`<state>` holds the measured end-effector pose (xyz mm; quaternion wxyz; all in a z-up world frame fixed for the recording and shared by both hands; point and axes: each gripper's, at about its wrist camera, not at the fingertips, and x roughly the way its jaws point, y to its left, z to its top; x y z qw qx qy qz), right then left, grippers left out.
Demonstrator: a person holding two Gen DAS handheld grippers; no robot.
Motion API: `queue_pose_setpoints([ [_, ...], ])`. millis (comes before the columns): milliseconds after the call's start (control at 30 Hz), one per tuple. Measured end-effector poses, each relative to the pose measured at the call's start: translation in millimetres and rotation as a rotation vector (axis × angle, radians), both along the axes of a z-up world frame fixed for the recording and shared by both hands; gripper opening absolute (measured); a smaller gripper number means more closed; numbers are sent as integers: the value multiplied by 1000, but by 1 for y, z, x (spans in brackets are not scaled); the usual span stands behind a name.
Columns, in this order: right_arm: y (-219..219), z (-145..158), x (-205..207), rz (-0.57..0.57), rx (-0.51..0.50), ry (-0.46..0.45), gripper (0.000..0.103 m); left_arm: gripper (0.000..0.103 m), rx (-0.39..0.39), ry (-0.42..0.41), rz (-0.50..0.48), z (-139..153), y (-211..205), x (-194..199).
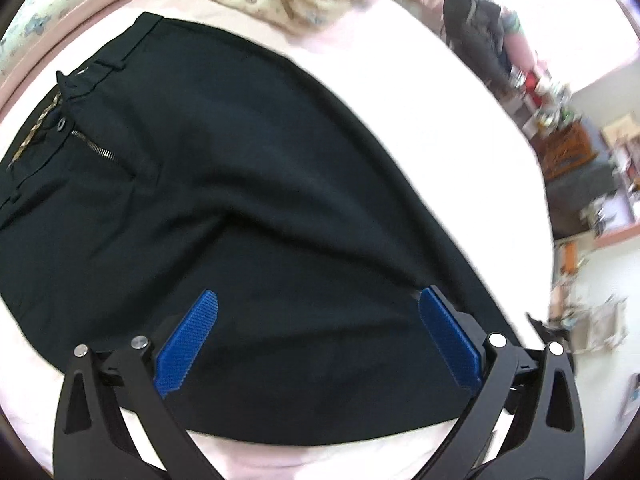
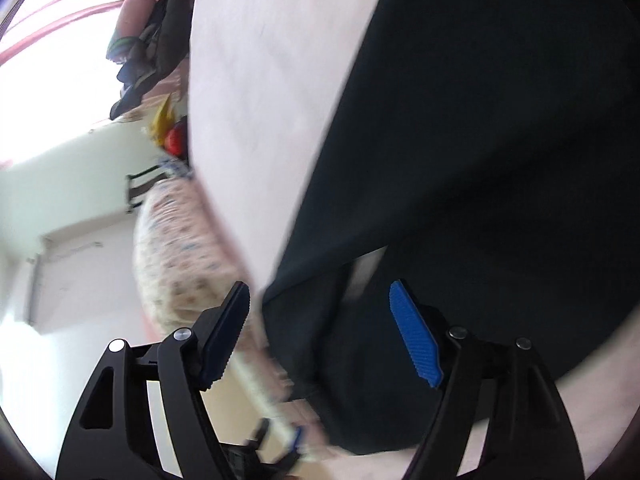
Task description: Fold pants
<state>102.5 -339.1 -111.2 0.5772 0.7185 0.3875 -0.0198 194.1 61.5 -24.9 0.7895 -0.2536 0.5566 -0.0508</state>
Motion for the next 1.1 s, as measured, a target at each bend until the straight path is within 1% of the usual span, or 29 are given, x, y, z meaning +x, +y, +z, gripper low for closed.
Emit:
queue_pose_setpoints([
  [33,14,-5,16,3,43,4,69,101,-11,-7,8,2,4,2],
  [100,46,-17,49,-7,141,24,62,101,-5,-10,16,3,8,1],
  [167,78,-25,81,-4,214,43,61,101,5,-20,27,4,13,-6],
  [233,98,-23,107,28,184,55,60,101,10,-60,45,6,23,-18],
  [267,106,-23,119,46,145,71,58,101,18,-73,53,7,27,-23],
  [300,114,-25,125,47,128,86,57,101,27,-85,59,8,32,-28],
  [333,117,-29,134,50,119,102,57,101,27,-91,60,8,39,-33],
  [367,121,-33,143,62,103,139,56,101,17,-86,54,7,47,-36],
  [433,126,-42,151,47,78,203,54,101,15,-71,51,5,62,-41],
  [467,127,-44,154,33,57,223,39,101,22,-67,53,6,68,-43],
  [500,127,-44,156,18,42,221,26,101,28,-66,62,6,78,-45],
  [533,124,-41,160,13,0,217,22,101,22,-70,66,7,84,-48],
  [567,121,-41,159,18,-33,208,12,101,9,-77,73,8,91,-50],
  [600,120,-41,160,25,-46,208,8,101,2,-81,81,10,100,-50],
  [633,120,-42,162,30,-45,212,8,101,-1,-83,83,11,101,-53],
  [700,120,-48,160,24,9,244,8,101,-9,-77,82,12,105,-49],
  [800,129,-58,156,22,36,277,10,101,-53,-55,89,11,109,-39],
  [867,129,-59,155,-22,57,285,11,101,-72,-66,90,13,111,-37],
  [900,130,-60,155,-44,65,282,20,101,-66,-71,87,13,111,-35],
  [933,131,-61,157,-48,63,280,31,101,-48,-79,82,15,110,-33],
  [967,131,-61,161,-43,48,275,48,101,-37,-82,78,16,111,-30],
  [1000,131,-62,164,-32,32,273,44,101,-31,-82,71,16,112,-26],
  [1033,131,-60,165,-22,1,265,30,101,-31,-80,66,16,112,-22],
  [1067,130,-57,164,-12,-21,242,4,101,-30,-76,62,16,114,-18],
  [1100,129,-53,163,9,-40,206,4,101,-31,-72,63,16,116,-10],
])
